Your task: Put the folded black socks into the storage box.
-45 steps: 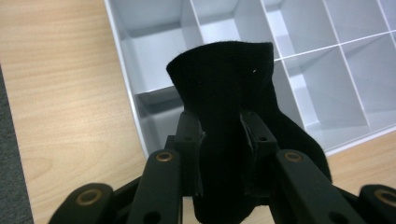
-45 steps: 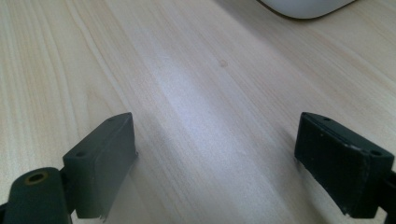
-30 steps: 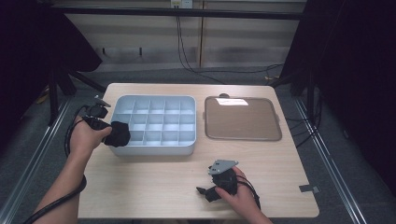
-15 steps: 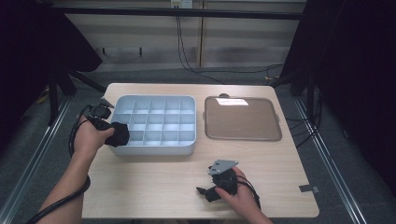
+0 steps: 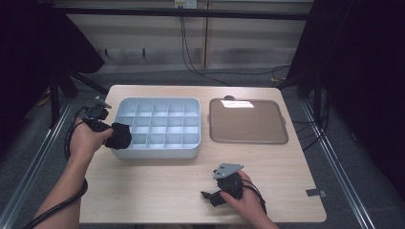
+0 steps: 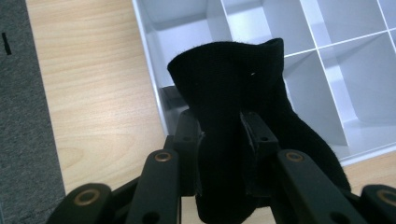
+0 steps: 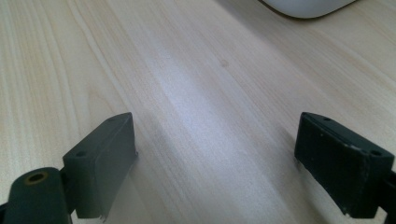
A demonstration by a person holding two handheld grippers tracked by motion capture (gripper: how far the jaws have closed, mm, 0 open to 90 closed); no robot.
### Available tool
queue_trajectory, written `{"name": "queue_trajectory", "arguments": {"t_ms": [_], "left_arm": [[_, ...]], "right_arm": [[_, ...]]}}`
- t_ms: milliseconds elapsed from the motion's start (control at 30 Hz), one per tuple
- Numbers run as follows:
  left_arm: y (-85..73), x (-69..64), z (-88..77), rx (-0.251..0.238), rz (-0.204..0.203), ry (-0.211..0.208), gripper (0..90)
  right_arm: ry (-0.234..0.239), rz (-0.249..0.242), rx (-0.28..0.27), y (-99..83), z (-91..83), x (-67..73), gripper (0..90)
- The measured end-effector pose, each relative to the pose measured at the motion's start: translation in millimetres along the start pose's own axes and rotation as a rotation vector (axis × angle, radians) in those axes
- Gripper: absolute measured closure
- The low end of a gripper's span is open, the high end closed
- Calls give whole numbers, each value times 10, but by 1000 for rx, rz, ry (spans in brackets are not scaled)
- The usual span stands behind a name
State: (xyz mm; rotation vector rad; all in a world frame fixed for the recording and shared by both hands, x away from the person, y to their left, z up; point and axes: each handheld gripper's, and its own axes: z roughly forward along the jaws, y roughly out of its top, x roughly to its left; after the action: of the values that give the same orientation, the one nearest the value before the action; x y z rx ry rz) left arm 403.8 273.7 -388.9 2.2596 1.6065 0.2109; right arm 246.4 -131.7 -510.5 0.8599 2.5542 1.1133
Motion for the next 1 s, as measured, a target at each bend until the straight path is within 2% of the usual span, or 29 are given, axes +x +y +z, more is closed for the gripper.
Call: {"name": "queue_trajectory", "arguments": {"t_ms": [100, 433, 533, 1000], "left_arm": [[0, -11, 27, 7, 5, 6, 710], [48, -83, 106, 55, 51, 76, 712], [50, -109, 137, 54, 55, 96, 713], [36, -83, 199, 58, 48, 94, 715]], "right_arm": [[-2, 4, 2, 0, -2, 3, 121], [-1, 3, 2, 0, -2, 3, 121], [-1, 4, 2, 0, -2, 3, 121], [3, 6, 4, -1, -3, 6, 121]]}}
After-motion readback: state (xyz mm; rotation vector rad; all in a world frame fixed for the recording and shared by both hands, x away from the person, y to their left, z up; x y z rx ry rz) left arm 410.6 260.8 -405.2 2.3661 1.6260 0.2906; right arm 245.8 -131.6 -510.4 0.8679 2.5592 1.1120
